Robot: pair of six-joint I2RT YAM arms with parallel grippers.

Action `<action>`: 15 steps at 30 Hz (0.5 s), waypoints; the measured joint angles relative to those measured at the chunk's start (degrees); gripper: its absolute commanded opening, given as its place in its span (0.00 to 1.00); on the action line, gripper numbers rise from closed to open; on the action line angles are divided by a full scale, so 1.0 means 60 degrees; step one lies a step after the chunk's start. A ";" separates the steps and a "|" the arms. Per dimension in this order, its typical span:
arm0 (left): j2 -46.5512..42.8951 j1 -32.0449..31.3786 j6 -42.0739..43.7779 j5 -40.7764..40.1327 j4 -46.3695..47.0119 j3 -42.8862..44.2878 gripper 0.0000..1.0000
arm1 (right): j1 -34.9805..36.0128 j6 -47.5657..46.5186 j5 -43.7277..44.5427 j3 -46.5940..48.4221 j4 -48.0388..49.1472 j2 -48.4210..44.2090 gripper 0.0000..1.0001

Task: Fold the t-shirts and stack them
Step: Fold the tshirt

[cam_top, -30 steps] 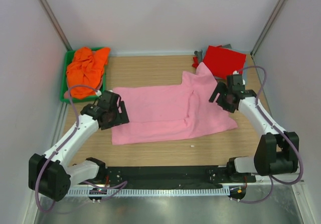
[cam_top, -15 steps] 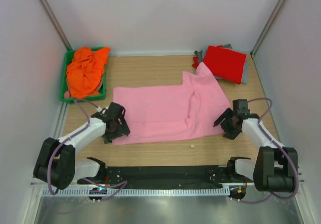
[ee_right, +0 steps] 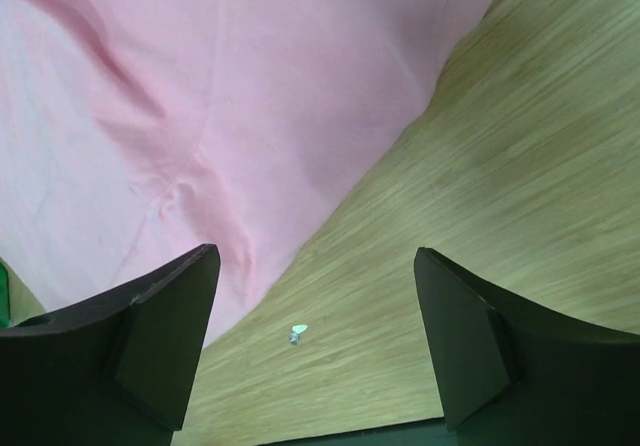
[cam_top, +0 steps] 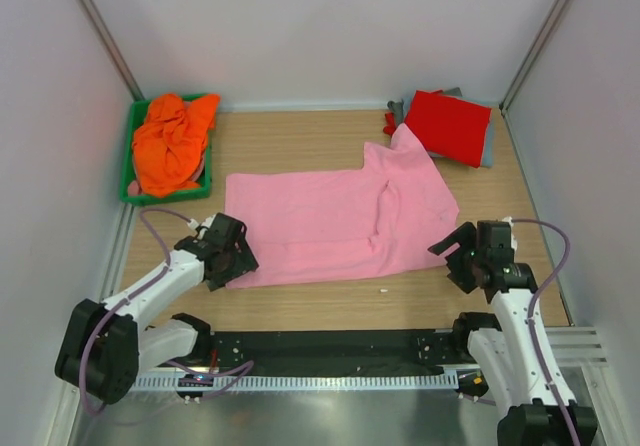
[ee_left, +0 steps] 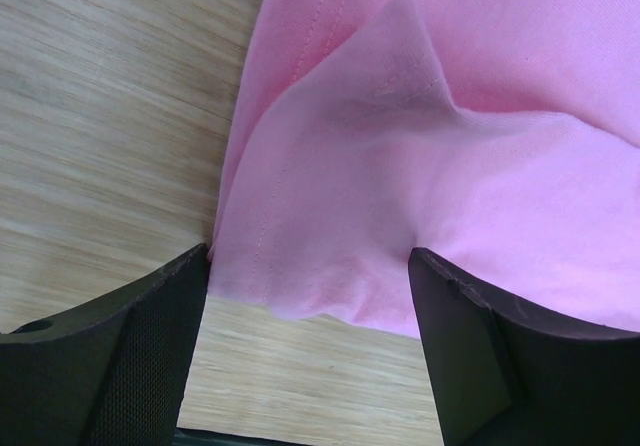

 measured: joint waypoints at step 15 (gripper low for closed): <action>0.0033 0.0000 -0.0295 -0.0033 0.0437 -0.0200 0.15 | -0.0007 -0.0353 -0.0069 -0.0506 0.2317 0.2936 0.44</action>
